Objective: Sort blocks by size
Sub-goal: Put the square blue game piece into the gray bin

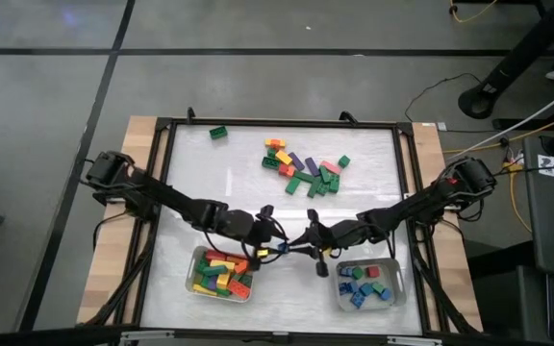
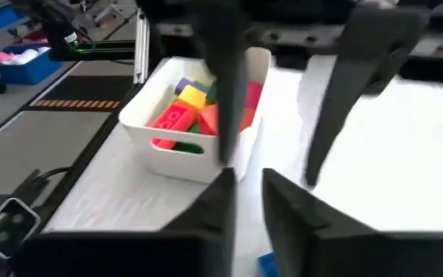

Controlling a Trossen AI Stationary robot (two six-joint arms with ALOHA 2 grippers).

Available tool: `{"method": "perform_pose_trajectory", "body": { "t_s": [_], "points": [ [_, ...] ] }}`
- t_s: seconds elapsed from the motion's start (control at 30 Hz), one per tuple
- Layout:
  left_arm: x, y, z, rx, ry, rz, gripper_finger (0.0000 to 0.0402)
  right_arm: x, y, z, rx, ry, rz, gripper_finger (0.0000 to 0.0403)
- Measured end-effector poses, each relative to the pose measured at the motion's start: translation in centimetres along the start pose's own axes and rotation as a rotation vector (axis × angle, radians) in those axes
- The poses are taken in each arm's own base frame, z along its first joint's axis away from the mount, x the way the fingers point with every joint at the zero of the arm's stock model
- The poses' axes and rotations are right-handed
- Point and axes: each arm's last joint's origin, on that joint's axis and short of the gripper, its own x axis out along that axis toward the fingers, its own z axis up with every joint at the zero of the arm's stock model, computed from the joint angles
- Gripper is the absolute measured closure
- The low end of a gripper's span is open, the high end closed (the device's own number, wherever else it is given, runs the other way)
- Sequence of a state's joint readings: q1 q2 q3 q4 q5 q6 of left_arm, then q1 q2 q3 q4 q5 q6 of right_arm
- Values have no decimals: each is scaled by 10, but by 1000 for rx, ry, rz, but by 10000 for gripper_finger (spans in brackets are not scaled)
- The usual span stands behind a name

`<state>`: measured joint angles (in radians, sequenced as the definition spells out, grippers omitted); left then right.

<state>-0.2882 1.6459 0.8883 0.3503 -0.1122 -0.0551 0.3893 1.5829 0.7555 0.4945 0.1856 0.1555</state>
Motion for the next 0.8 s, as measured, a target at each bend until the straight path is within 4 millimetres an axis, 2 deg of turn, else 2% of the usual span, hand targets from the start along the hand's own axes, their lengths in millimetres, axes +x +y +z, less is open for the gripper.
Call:
{"method": "perform_pose_trajectory", "body": {
  "t_s": [0.23, 0.37, 0.53, 0.8],
  "points": [
    [-34, 4, 14, 10, 80, 9, 233, 3, -8, -3, 89, 32, -16, 214],
    [-51, 6, 19, -9, 107, 16, 233, 12, -19, -14, 95, 83, -2, 167],
    [-58, 7, 22, -51, 103, 22, 233, 23, -35, -27, 114, 145, 21, 143],
    [-58, 7, 19, -53, 134, 26, 233, 34, -48, -46, 42, 214, 56, 143]
  ]
}}
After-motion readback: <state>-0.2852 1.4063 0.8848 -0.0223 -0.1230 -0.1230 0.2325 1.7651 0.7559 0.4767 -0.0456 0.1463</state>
